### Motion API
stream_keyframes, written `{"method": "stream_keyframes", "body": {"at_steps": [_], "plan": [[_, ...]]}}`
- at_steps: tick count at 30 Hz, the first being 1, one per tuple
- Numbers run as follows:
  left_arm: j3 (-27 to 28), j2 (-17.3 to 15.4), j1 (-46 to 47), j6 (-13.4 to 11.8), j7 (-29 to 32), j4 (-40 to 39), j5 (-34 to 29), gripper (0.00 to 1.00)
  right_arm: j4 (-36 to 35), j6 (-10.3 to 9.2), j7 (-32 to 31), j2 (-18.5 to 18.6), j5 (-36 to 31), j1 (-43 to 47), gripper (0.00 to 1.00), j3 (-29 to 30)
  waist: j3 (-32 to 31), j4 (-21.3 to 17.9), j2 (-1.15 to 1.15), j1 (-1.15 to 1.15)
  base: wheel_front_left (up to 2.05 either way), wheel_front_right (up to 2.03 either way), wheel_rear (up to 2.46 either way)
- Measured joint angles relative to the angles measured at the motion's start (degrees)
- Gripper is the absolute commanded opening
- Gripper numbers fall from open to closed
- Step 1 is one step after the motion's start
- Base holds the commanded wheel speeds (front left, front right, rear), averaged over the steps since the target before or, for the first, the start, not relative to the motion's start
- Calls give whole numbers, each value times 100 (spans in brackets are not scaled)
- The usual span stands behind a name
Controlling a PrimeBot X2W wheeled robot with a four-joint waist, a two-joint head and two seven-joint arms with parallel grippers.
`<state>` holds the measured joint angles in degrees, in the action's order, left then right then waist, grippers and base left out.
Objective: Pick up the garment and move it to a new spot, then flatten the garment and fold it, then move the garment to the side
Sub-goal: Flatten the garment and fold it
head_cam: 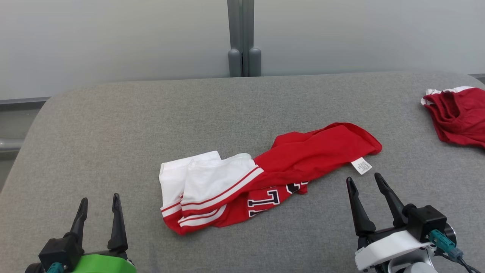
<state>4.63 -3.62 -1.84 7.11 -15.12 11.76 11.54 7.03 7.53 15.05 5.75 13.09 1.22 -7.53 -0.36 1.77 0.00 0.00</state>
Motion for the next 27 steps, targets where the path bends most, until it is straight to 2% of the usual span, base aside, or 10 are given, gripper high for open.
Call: {"method": "stream_keyframes", "body": {"at_steps": [20, 27], "plan": [[12, 53, 7, 20, 0, 248, -94, 100, -115, 0, 0, 24, -64, 136, 100, 305, -71, -154, 0, 0, 0, 0, 0], [-158, 54, 27, 20, 0, 372, -100, 100, -108, 0, 0, 13, -64, 136, 100, 318, -52, -162, 0, 0, 0, 0, 0]]}}
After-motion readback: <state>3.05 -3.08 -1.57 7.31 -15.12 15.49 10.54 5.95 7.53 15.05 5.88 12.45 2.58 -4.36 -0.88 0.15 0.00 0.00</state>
